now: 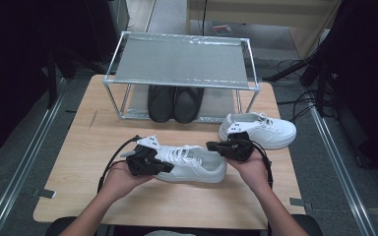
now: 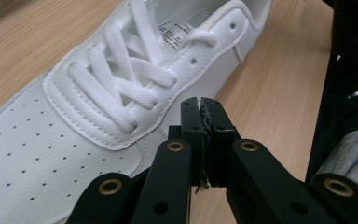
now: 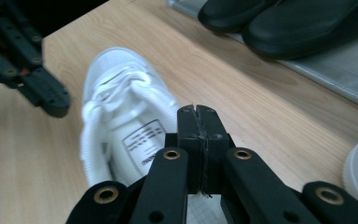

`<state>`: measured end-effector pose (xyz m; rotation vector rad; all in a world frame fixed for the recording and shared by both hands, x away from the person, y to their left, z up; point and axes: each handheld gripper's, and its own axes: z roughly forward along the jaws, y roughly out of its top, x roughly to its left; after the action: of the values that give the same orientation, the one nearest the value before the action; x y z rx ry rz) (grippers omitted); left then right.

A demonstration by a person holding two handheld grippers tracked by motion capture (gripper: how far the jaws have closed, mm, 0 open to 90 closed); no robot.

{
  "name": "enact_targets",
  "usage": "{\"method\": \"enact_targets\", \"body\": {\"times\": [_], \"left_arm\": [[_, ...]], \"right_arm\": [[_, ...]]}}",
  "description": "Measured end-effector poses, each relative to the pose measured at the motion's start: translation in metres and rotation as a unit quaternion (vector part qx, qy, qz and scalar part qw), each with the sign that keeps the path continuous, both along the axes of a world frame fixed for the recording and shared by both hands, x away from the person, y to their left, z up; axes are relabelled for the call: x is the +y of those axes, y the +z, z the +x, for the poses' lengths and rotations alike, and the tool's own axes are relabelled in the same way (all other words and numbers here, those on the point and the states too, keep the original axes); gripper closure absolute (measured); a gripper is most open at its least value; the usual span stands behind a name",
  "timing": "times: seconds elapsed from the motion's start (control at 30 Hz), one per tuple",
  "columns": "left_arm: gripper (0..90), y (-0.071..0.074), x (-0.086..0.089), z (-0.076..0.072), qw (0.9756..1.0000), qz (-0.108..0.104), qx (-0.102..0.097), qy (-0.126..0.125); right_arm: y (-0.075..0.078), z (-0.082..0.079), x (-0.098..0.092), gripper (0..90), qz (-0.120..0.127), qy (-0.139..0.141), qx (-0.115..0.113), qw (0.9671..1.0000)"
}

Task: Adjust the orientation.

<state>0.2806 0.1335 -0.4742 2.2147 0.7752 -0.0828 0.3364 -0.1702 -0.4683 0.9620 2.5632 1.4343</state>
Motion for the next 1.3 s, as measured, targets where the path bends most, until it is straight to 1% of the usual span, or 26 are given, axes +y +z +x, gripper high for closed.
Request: {"method": "enact_targets", "body": {"times": [0.03,0.1,0.17,0.2,0.23,0.27,0.37,0.4,0.43,0.53,0.57,0.77,0.83,0.9,1.03,1.3], "left_arm": [[89.6,-0.001,-0.001,0.0,1.0,0.004,0.0,0.001],[89.8,-0.005,-0.001,0.0,1.0,0.005,0.005,0.005],[89.8,-0.009,0.0,0.001,0.9998,0.016,0.005,0.01],[89.8,-0.011,0.0,0.002,0.9997,0.017,0.01,0.012],[89.8,-0.013,0.0,0.003,0.9997,0.014,0.017,0.012],[89.8,-0.014,0.0,0.004,0.9997,0.014,0.02,0.011],[89.8,-0.015,-0.004,0.003,0.9996,0.022,0.014,0.008],[89.8,-0.015,-0.005,0.003,0.9995,0.028,0.01,0.01],[89.8,-0.016,-0.006,0.004,0.9995,0.028,0.011,0.008],[89.9,-0.017,-0.005,0.005,0.9996,0.024,0.014,0.009],[89.9,-0.017,-0.004,0.006,0.9996,0.02,0.019,0.006],[90.0,-0.017,-0.002,0.007,0.9997,0.019,0.017,0.004],[90.0,-0.018,0.0,0.009,0.9997,0.015,0.019,0.004],[90.0,-0.018,0.001,0.01,0.9997,0.017,0.019,0.003],[90.0,-0.018,0.005,0.012,0.9997,0.019,0.014,0.008],[90.0,-0.018,0.017,0.018,0.9995,0.016,0.022,0.017]], "right_arm": [[-0.001,0.002,0.0,90.0,-0.002,-0.002,0.002,1.0],[-0.004,0.006,0.0,90.0,-0.006,-0.003,0.005,1.0],[-0.006,0.009,0.001,90.0,-0.009,-0.003,0.006,0.9999],[-0.006,0.01,0.001,90.0,-0.011,-0.002,0.007,0.9999],[-0.007,0.011,0.002,90.0,-0.013,-0.002,0.009,0.9999],[-0.007,0.012,0.003,90.0,-0.015,0.0,0.009,0.9999],[-0.009,0.012,0.006,90.0,-0.023,0.008,0.011,0.9996],[-0.01,0.011,0.007,90.0,-0.026,0.008,0.008,0.9996],[-0.01,0.011,0.007,90.0,-0.028,0.008,0.006,0.9996],[-0.01,0.011,0.007,90.0,-0.028,0.009,0.008,0.9996],[-0.01,0.011,0.007,90.0,-0.027,0.009,0.007,0.9996],[-0.011,0.01,0.007,90.0,-0.025,0.009,0.012,0.9996],[-0.011,0.009,0.008,90.0,-0.025,0.009,0.012,0.9996],[-0.011,0.008,0.008,90.0,-0.025,0.012,0.012,0.9995],[-0.012,0.005,0.01,90.0,-0.028,0.014,0.013,0.9994],[-0.013,-0.004,0.016,90.0,-0.034,0.024,0.015,0.999]]}}
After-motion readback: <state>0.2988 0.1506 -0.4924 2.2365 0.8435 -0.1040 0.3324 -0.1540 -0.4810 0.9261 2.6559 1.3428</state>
